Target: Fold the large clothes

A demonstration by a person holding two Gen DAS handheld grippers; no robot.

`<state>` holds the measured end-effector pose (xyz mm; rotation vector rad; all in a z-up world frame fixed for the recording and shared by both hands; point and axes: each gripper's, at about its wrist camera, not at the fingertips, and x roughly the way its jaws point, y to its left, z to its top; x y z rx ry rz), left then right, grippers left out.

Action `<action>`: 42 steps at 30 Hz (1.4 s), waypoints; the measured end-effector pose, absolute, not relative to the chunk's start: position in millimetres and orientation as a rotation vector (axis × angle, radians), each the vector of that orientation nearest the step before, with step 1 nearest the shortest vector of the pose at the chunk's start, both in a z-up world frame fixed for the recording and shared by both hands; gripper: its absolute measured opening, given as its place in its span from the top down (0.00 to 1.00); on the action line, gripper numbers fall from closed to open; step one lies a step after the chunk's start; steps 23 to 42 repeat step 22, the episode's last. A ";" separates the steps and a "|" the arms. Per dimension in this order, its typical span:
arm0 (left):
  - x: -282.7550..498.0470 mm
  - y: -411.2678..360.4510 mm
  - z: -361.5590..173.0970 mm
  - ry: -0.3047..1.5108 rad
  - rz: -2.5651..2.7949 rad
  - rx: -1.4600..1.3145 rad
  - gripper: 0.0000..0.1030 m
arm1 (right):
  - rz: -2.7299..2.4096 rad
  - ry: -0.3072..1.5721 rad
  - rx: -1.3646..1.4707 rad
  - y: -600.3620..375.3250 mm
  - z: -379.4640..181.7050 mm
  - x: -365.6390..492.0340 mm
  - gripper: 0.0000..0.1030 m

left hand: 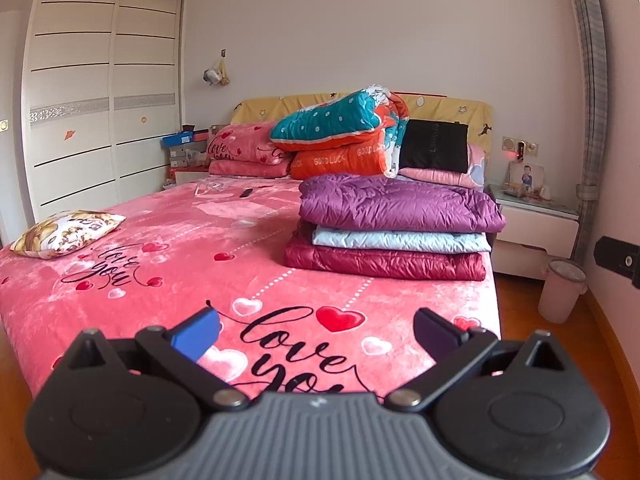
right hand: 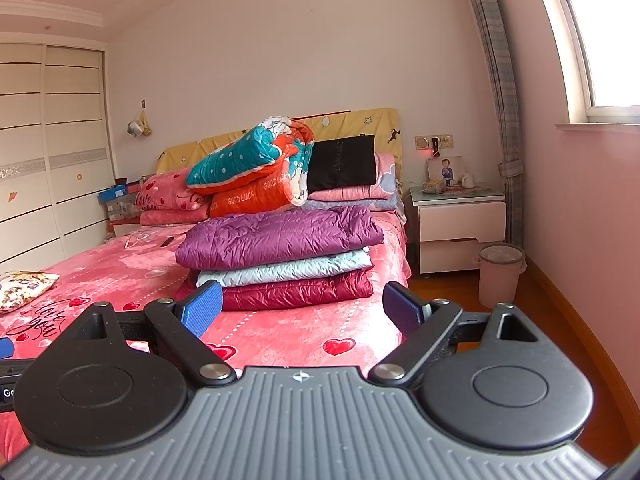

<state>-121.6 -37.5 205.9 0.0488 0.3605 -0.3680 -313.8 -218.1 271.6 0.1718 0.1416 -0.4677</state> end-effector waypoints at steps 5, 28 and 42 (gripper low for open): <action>-116.7 -37.3 202.5 0.373 -0.368 0.041 0.01 | -0.461 0.145 0.174 -221.0 270.6 -312.8 0.00; -104.7 -42.0 181.2 0.404 -0.366 0.058 0.01 | -0.423 0.201 0.196 -242.3 256.2 -293.4 0.00; -104.7 -42.0 181.2 0.404 -0.366 0.058 0.01 | -0.423 0.201 0.196 -242.3 256.2 -293.4 0.00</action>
